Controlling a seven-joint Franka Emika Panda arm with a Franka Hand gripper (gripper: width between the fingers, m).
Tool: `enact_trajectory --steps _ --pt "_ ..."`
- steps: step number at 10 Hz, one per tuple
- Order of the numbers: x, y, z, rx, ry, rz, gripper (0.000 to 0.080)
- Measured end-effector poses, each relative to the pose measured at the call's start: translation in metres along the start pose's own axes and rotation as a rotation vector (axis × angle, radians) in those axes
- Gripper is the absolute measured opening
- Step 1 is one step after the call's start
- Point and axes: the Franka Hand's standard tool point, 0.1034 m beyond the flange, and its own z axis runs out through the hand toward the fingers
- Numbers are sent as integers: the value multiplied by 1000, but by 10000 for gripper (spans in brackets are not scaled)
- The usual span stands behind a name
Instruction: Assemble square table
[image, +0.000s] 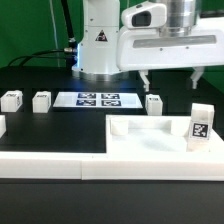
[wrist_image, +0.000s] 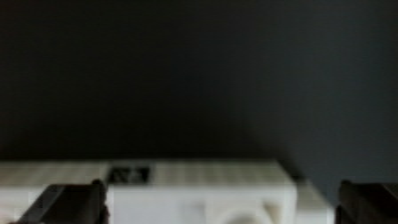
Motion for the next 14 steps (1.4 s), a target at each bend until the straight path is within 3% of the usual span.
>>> enact_trajectory --steps 3,5,7,8,9,12,14 --pt "2 0 -1 2 -11 2 649" --pt "-9 -3 4 12 -148 65 649" --pt "-37 -3 27 -19 -374 227 649" --pt "-41 0 33 -13 -464 265 649" --pt "-40 4 36 4 -507 295 649" --pt "-42 11 38 12 -647 311 649" --pt "-41 11 39 13 -637 315 649"
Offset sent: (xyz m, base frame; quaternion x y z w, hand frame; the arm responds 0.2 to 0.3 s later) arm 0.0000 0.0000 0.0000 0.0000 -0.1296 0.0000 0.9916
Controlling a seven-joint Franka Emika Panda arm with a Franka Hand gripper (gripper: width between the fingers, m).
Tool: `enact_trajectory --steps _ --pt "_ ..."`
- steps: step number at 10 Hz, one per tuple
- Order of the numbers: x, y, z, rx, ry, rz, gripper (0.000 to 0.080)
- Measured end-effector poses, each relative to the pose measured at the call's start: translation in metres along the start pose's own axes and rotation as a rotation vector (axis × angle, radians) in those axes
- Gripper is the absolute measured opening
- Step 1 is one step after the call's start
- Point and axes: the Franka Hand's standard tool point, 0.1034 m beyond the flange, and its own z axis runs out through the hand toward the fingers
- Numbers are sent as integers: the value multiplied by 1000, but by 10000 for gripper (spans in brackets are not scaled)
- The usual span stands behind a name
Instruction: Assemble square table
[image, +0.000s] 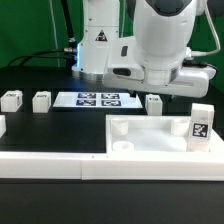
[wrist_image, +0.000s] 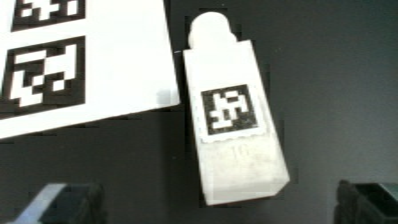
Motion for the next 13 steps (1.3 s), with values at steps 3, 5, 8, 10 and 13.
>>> enact_trajectory --steps 3,5,8,10,13 --pt "2 -6 18 90 -51 62 649" --pt "0 -7 29 132 -74 88 649" --pt "1 -5 28 135 -75 97 649" --pt "1 -4 28 137 -75 99 649" --pt "-1 -10 26 17 -65 -50 649"
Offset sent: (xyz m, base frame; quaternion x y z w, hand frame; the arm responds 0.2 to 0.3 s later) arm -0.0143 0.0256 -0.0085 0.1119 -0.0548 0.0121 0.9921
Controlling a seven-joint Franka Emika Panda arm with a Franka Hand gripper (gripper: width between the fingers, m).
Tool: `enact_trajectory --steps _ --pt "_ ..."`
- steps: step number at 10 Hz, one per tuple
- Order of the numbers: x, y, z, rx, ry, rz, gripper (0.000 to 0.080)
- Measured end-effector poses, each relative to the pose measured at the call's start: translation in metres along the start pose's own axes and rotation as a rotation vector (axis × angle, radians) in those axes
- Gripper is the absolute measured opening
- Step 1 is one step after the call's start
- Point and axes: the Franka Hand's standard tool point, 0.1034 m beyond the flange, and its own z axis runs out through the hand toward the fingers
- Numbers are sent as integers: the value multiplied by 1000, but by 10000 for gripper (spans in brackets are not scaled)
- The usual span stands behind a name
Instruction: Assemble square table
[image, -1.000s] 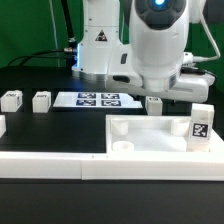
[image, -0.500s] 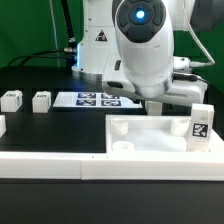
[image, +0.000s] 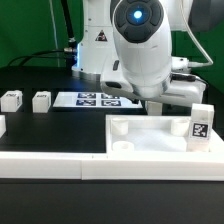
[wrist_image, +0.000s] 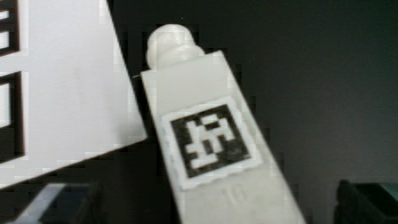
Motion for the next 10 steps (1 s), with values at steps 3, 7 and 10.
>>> enact_trajectory --steps 3,7,10 --pt "1 -2 2 -4 -4 -36 649" --pt "0 -2 9 -5 -32 4 649" --pt "1 -2 10 -5 -34 8 649"
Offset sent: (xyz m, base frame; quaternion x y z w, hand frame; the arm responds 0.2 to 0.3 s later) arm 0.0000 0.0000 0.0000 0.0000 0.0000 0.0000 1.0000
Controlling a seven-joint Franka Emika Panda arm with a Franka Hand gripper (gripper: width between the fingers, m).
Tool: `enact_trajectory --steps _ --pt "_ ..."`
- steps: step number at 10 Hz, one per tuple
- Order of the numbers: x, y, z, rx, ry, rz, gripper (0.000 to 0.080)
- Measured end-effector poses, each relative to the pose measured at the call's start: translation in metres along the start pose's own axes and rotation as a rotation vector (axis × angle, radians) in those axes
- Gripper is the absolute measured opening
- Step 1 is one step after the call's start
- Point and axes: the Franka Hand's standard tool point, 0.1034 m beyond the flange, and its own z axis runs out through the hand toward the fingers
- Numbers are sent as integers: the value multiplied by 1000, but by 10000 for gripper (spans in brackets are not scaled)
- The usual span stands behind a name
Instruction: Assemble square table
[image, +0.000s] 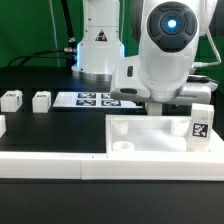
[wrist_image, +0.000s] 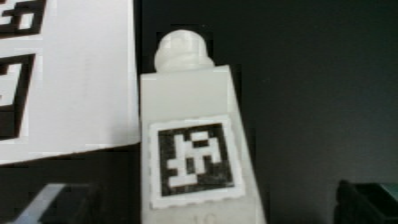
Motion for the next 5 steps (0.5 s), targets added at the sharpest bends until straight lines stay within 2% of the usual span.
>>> enact_trajectory --steps 2,3,4,5 --pt "0 0 0 1 0 1 403" --pt "0 1 0 2 0 1 403" --pt "0 1 -1 2 0 2 289" --pt "0 1 -1 3 0 2 289"
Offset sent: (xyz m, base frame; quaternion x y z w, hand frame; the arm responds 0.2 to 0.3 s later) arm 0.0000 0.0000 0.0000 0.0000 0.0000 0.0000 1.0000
